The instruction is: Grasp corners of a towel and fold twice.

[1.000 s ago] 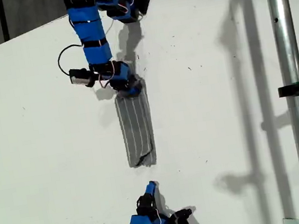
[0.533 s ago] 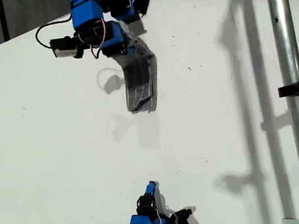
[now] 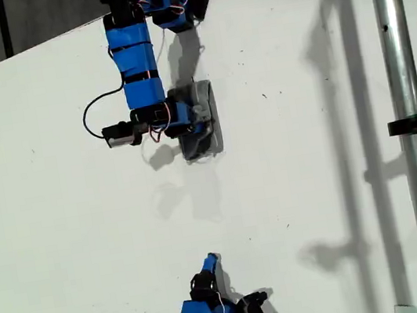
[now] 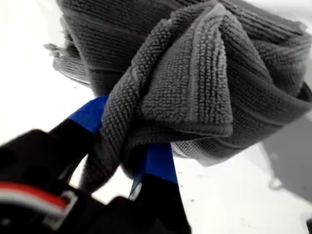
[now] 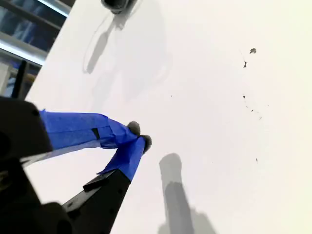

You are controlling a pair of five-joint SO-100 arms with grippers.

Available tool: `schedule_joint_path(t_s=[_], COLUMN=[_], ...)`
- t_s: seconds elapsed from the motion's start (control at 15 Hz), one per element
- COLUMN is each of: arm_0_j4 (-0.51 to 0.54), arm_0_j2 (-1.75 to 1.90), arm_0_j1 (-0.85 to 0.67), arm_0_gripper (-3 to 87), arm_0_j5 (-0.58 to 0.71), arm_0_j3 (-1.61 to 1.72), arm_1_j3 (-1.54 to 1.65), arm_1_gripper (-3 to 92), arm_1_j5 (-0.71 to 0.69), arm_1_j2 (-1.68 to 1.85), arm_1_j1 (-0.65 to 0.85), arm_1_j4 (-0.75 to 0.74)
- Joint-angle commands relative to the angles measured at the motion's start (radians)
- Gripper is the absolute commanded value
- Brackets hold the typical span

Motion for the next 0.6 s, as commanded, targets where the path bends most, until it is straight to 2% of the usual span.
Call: schedule_joint_path(t_s=[0.0,0.07,0.2,0.33,0.4,0.47,0.53], arm_0_j4=[-0.006,-0.006,-0.006,0.000,0.011,0.028,0.032], arm_0_j2=[0.000,0.000,0.000,0.000,0.000,0.000,0.000], arm_0_j1=[-0.009,-0.009,-0.006,-0.006,-0.006,-0.006,0.003], arm_0_gripper=[-2.6,-2.6,-2.6,-2.4,-2.4,-2.4,-2.4], arm_0_j5=[0.005,0.005,0.003,-0.023,-0.077,-0.130,-0.152], arm_0_j3=[0.006,0.006,0.006,0.006,0.006,0.006,0.006], arm_1_j3=[-0.069,-0.067,-0.057,-0.040,-0.014,0.037,0.133], arm_1_gripper=[43.7,53.6,51.7,36.0,24.2,18.9,3.8], arm_1_j5=[-0.092,-0.190,-0.236,-0.322,-0.354,-0.354,-0.328], arm_1_j2=[0.077,0.133,0.253,0.405,0.505,0.614,0.742], arm_1_j1=[0.023,0.048,0.117,0.169,0.192,0.218,0.241], arm_1_j4=[-0.140,-0.213,-0.239,-0.229,-0.218,-0.183,-0.132])
